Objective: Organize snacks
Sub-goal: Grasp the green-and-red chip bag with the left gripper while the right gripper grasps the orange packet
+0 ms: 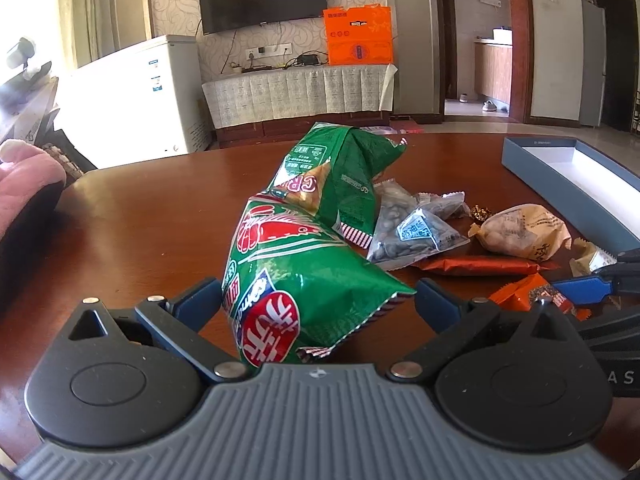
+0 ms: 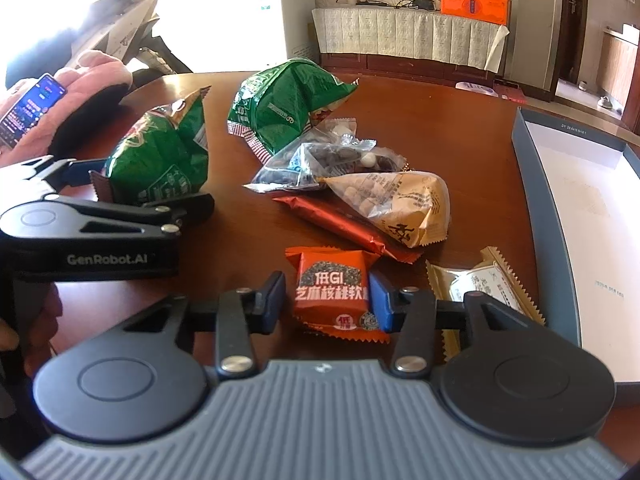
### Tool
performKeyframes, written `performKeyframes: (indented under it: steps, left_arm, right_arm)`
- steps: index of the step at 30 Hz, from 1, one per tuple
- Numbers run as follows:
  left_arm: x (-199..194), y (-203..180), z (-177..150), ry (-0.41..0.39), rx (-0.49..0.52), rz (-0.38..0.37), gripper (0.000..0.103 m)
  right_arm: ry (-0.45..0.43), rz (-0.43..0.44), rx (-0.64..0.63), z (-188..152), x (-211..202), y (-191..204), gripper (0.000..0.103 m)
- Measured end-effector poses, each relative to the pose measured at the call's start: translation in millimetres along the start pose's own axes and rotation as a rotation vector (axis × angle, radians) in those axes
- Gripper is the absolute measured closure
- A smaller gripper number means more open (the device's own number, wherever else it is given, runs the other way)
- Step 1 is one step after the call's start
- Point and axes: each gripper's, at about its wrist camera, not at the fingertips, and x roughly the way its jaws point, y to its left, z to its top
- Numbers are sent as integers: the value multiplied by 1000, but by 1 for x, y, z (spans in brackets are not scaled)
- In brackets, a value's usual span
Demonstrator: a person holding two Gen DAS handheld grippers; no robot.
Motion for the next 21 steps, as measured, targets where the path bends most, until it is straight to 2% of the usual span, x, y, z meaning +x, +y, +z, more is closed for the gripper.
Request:
performKeyframes:
  steps: [5, 6, 7, 18, 20, 21]
  left_arm:
    - [2, 0, -1, 2, 9, -4, 1]
    - [1, 0, -1, -5, 12, -6, 9]
    - [1, 0, -1, -6, 14, -9, 13]
    - [6, -3, -2, -1, 23, -28, 10]
    - [5, -1, -3, -6, 26, -31, 16]
    - [5, -1, -2, -8, 28, -32, 22]
  right_arm:
    - [5, -8, -18, 1, 1, 4, 55]
    - [6, -8, -19, 1, 1, 4, 55]
    - [7, -7, -19, 1, 1, 4, 55]
    - [11, -6, -29, 2, 0, 5, 55]
    - [10, -5, -30, 2, 0, 5, 55]
    - [9, -7, -32, 2, -1, 5, 56]
